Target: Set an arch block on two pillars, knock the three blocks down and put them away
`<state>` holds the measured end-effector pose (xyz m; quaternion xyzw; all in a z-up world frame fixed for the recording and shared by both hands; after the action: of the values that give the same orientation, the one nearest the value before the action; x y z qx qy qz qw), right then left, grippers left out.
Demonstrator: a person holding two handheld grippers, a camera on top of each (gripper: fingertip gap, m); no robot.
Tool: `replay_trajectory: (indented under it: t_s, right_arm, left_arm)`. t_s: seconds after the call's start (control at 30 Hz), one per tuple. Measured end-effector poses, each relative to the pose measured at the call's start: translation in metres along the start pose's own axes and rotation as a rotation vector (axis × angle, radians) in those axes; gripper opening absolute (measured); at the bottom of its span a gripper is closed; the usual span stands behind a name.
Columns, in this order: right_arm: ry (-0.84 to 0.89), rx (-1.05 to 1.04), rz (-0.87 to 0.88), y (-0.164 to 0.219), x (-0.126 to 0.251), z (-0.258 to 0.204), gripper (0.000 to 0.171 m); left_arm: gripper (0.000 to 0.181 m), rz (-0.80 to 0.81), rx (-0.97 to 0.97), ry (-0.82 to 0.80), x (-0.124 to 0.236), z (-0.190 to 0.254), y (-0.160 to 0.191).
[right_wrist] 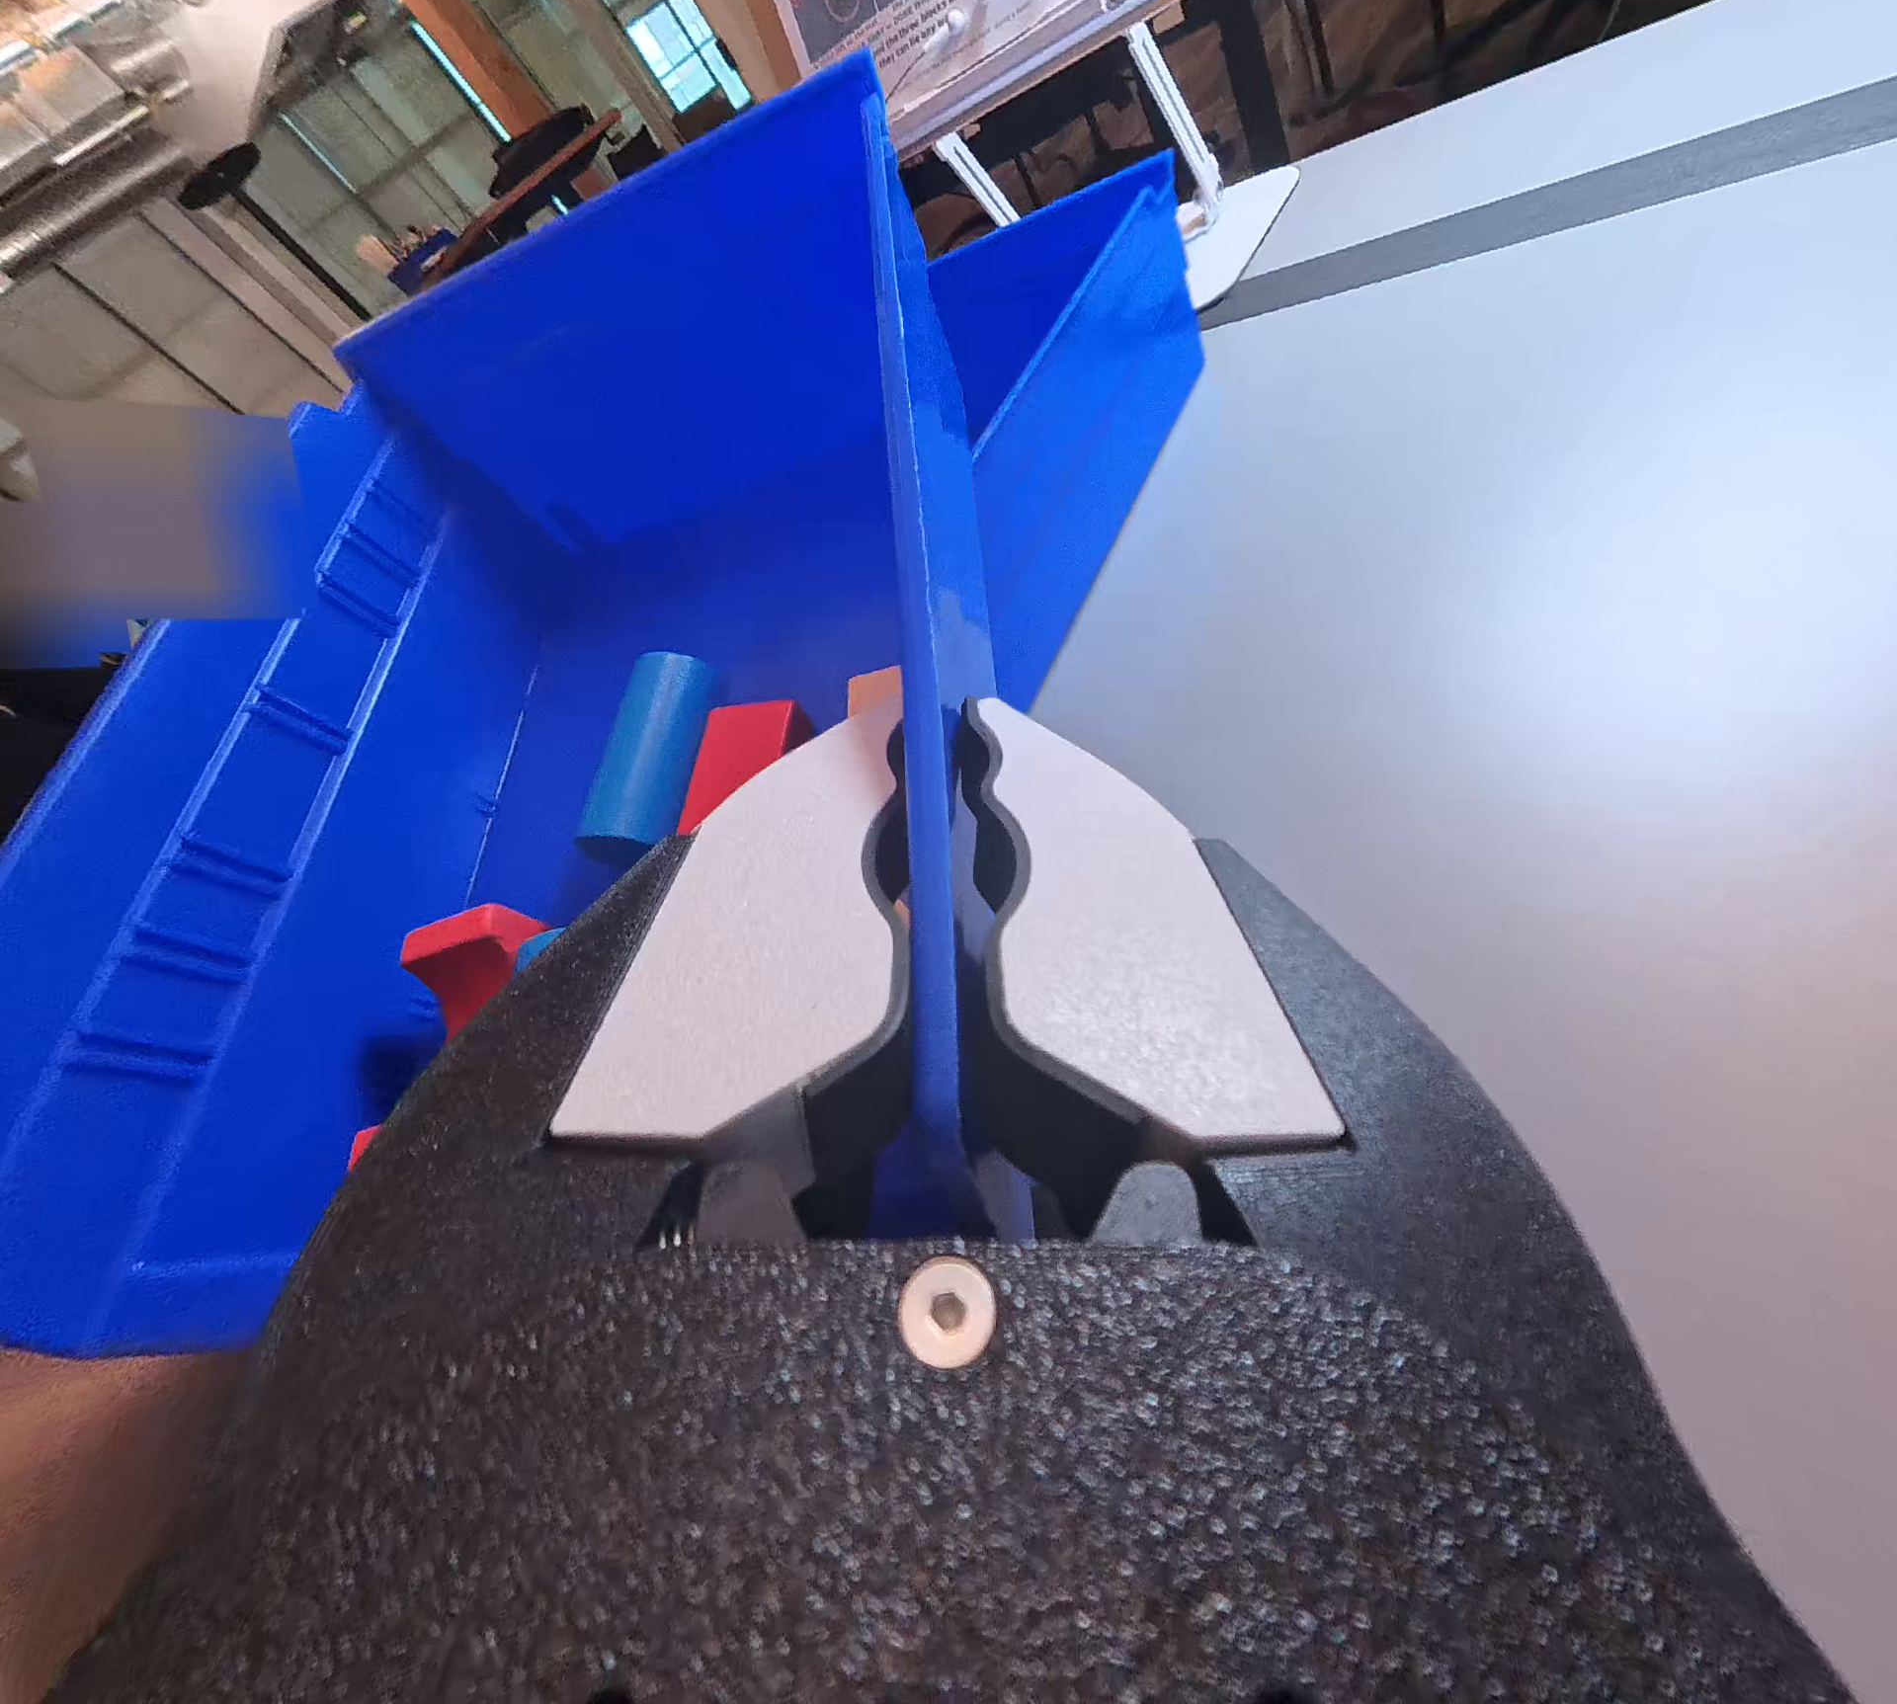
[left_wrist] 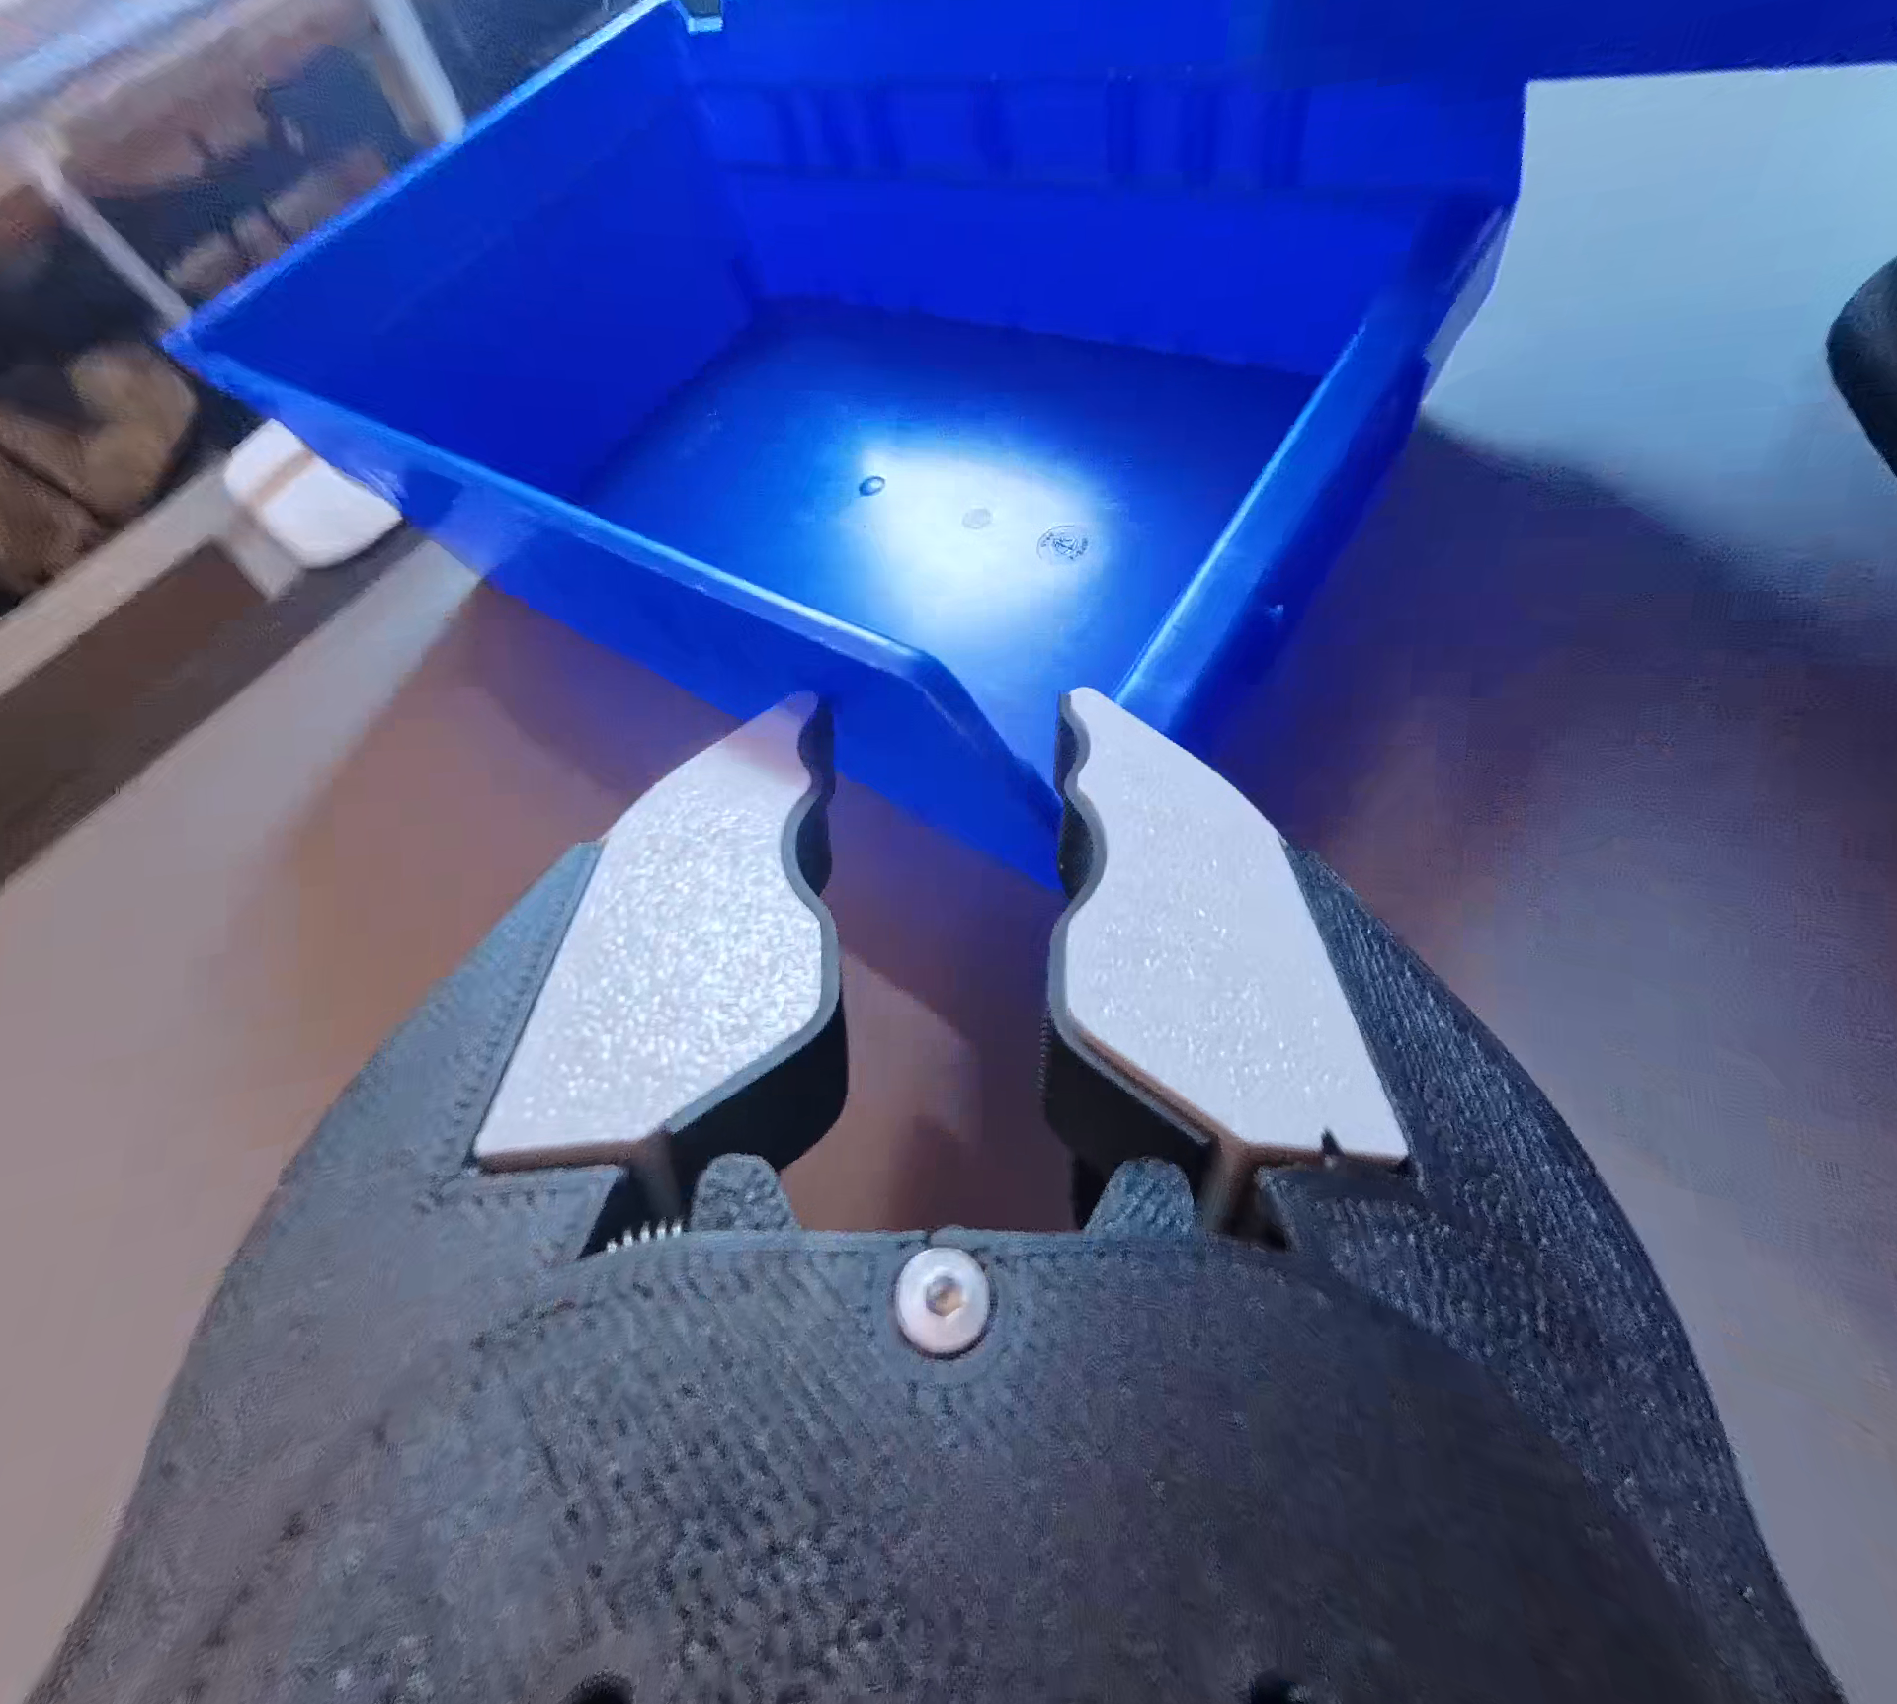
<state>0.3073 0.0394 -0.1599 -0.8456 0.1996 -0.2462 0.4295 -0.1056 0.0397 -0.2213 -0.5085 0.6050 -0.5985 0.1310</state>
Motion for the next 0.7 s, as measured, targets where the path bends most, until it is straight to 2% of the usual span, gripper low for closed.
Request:
replay_trajectory:
  t_s: [0.1, 0.17, 0.2, 0.27, 0.33, 0.47, 0.6, 0.63, 0.7]
  right_arm:
    - [0.007, -0.020, 0.028, -0.002, 0.000, 0.001, 0.006]
    - [-0.004, -0.034, 0.050, -0.001, -0.002, 0.002, 0.006]
    - [-0.006, -0.037, 0.057, -0.001, -0.004, 0.001, 0.006]
    - [-0.007, -0.038, 0.064, -0.002, -0.009, -0.001, 0.006]
    - [-0.003, -0.021, 0.066, -0.005, -0.017, -0.007, 0.006]
    - [0.010, 0.035, 0.043, -0.016, -0.041, -0.026, 0.006]
    - [-0.009, 0.092, 0.002, -0.034, -0.072, -0.042, 0.006]
    - [-0.009, 0.104, -0.004, -0.039, -0.080, -0.046, 0.006]
    - [-0.001, 0.128, -0.004, -0.049, -0.094, -0.053, 0.006]
  left_arm:
    - [0.042, 0.019, -0.084, 0.071, -0.019, 0.006, -0.014]
    - [0.037, -0.001, 0.010, 0.241, -0.019, 0.005, -0.014]
    - [0.029, 0.013, 0.069, 0.322, -0.015, 0.004, -0.013]
    - [0.027, 0.098, 0.200, 0.374, -0.003, -0.005, -0.014]
    - [0.035, 0.165, 0.255, 0.357, 0.016, -0.012, -0.024]
    - [0.045, 0.353, 0.190, 0.248, 0.064, -0.003, -0.057]
    - [0.045, 0.472, -0.142, 0.103, 0.110, 0.032, -0.085]
    - [0.044, 0.457, -0.169, 0.131, 0.118, 0.041, -0.090]
    - [0.041, 0.423, -0.101, 0.218, 0.132, 0.054, -0.097]
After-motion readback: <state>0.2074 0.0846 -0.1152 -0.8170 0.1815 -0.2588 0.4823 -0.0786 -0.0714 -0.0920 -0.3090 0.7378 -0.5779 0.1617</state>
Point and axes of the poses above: each gripper's, where its closed fingertips meet, x back along the fingers, y out of its underside, z = x × y across the jaws, the point moved 8 cm from there along x, back along the fingers, and after that the axes turned 3 degrees about -z, right-handed, at the moved point
